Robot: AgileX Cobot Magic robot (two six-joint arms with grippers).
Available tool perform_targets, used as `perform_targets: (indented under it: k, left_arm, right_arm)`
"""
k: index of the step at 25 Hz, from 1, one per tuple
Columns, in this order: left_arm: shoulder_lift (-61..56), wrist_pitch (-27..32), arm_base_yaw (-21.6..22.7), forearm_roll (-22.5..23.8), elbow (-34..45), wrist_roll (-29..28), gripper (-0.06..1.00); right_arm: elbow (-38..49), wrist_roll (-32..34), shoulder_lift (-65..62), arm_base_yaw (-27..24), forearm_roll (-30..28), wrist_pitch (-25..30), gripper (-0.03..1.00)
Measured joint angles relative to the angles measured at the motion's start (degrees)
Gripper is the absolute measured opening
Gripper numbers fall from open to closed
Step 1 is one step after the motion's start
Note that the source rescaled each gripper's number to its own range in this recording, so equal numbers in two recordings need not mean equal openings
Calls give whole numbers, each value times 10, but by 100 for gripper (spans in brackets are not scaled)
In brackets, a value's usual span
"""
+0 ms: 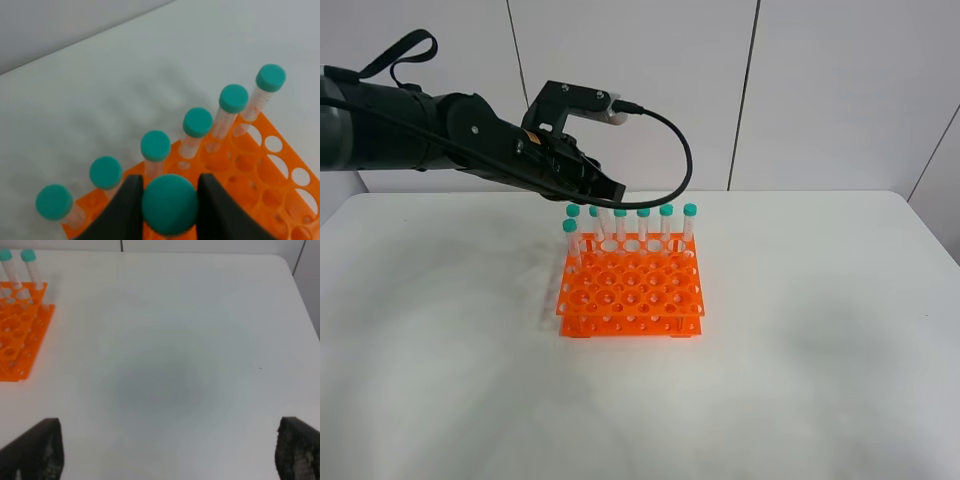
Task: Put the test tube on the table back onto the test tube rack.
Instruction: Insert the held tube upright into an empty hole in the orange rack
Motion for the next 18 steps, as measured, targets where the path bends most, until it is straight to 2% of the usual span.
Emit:
perform_targets:
  k: [18]
  left_arm:
    - [28, -4, 28, 0, -13, 0, 0]
  right_arm:
    - [0, 0, 0, 0, 0, 0, 91]
